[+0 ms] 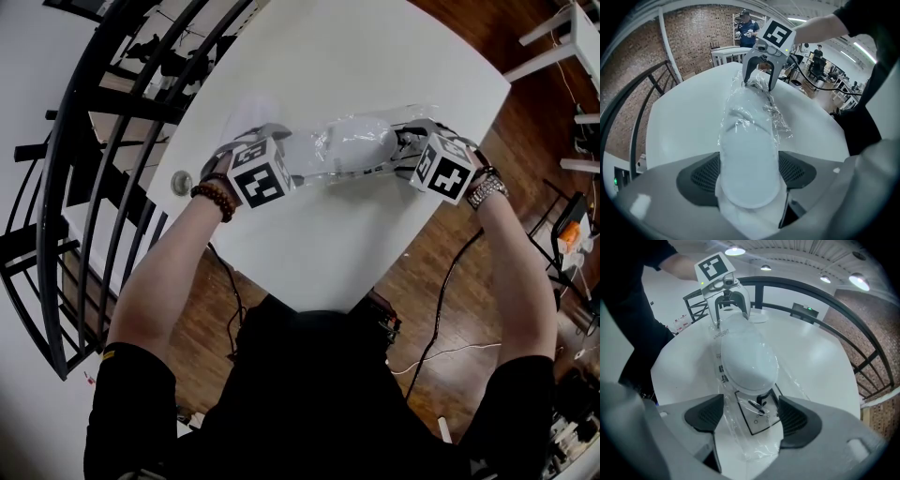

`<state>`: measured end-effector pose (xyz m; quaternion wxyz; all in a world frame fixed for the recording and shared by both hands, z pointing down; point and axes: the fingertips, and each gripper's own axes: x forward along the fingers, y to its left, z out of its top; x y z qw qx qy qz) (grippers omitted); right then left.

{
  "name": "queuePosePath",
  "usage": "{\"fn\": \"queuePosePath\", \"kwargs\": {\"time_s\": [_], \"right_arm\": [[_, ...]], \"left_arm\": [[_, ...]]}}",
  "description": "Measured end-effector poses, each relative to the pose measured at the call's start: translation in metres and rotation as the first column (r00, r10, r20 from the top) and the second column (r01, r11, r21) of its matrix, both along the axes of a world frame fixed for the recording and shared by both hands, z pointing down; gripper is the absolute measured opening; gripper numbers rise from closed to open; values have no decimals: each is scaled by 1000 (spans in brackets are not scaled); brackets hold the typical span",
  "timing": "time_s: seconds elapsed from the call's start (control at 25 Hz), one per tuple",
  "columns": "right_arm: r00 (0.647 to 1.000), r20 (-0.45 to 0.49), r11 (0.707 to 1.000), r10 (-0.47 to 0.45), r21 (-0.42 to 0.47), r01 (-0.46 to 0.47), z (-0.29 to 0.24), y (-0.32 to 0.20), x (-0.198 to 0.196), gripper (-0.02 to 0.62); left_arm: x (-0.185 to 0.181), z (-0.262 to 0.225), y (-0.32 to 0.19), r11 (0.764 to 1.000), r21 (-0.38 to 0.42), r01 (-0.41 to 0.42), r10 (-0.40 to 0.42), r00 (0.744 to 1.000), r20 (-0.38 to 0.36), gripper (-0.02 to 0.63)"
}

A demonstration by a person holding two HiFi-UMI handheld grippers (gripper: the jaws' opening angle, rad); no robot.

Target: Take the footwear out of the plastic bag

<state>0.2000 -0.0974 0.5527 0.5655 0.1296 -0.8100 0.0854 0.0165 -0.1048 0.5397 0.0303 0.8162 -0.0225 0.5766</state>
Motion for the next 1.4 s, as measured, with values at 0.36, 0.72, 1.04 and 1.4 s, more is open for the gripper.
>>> {"fn": "queuePosePath", "kwargs": {"time_s": [0.36,0.72,1.04,1.4], "right_arm": [[998,-3,998,61,-11,-61,1,-2,4,353],[997,-13,997,78,-23,-78,2,0,6,353],[997,-17,997,78,-21,-78,2,1,6,353],[997,-9,997,76,-22,-76,3,5,7,353]], "left_arm": [[-3,-7,4,1000,7,14,-14,1000,-17,419],[-19,6,12,1000,-5,0,0,1000,23,419],[-16,19,3,1000,0,23,-23,999,33,448],[-20,26,7,996,-69,54,-50,997,58,402]]}}
